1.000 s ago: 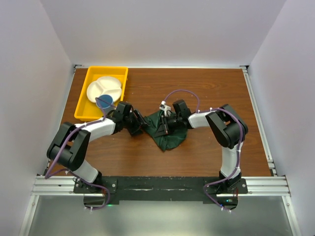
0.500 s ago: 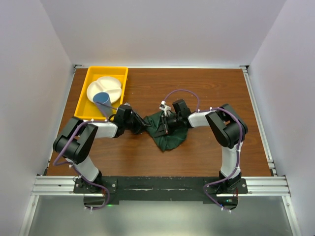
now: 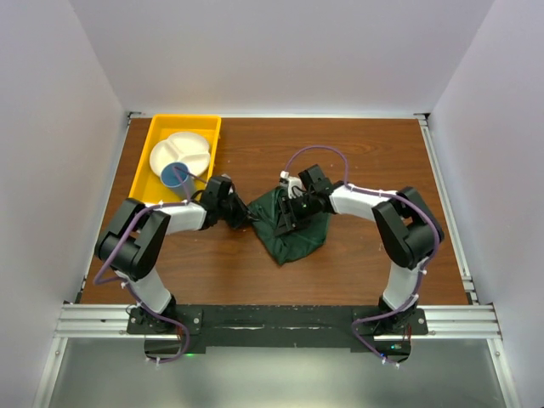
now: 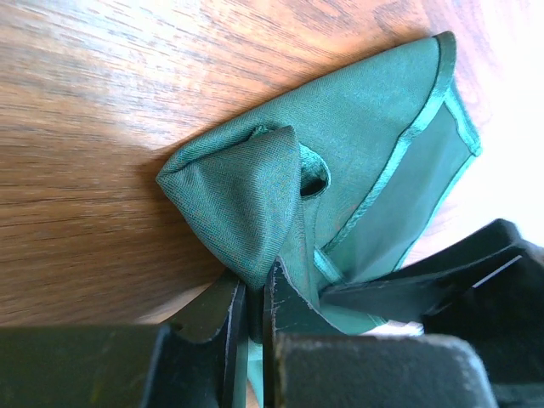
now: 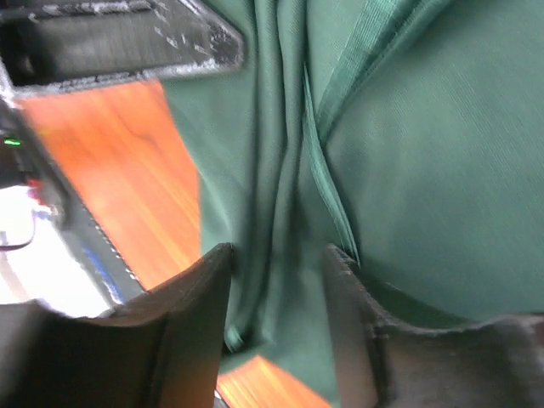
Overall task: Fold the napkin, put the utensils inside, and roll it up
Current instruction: Roll the napkin with the utensil
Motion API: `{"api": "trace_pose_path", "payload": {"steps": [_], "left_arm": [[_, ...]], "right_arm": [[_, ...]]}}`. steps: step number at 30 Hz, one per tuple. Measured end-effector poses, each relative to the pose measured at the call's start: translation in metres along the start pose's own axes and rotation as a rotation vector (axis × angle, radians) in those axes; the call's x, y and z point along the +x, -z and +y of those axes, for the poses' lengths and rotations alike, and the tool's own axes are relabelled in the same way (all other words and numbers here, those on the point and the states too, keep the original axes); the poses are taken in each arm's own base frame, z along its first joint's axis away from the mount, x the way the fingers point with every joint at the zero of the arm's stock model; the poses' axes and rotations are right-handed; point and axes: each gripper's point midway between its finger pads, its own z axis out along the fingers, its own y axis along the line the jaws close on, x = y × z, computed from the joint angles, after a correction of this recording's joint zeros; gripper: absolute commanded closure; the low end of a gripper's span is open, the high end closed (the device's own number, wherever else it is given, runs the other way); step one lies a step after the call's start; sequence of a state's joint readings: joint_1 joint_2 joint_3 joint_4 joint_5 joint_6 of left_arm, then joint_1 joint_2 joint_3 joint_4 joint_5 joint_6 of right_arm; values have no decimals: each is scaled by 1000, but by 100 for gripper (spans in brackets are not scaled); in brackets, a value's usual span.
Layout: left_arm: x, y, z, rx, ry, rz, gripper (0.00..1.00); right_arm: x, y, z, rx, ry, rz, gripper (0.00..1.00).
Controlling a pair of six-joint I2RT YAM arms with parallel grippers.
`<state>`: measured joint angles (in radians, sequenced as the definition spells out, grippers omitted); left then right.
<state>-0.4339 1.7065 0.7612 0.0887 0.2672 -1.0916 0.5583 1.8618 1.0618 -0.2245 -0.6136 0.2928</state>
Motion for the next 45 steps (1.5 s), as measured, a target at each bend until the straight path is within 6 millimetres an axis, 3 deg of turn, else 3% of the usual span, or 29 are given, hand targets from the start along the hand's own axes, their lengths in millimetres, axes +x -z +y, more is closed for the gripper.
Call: {"api": "trace_pose_path", "payload": {"steps": [1, 2, 6, 9, 14, 17, 30, 32, 39, 45], "left_arm": [[0, 0, 0, -6, -2, 0, 100], [-1, 0, 0, -12, -1, 1, 100], [-2, 1, 0, -46, -2, 7, 100], [-2, 0, -2, -69, -3, 12, 100], [-1, -3, -5, -101, -5, 27, 100], [1, -2, -5, -127, -3, 38, 100], [7, 1, -8, -282, 14, 67, 100], [10, 1, -7, -298, 14, 72, 100], [18, 2, -7, -341, 21, 75, 100], [20, 3, -4, -358, 46, 77, 100]], "right_arm": [[0, 6, -1, 34, 12, 5, 30], [0, 10, -2, 65, 26, 10, 2], [-6, 33, 1, 236, 130, 0, 2], [-9, 41, 19, 325, 198, -22, 2], [-2, 49, 38, 461, 300, -85, 2], [9, 45, 50, 441, 321, -103, 2], [-4, 14, 69, 533, 482, -304, 28], [-7, 5, 65, 548, 493, -315, 36], [1, -21, 45, 605, 514, -292, 50], [4, -25, 40, 646, 539, -311, 53]]}}
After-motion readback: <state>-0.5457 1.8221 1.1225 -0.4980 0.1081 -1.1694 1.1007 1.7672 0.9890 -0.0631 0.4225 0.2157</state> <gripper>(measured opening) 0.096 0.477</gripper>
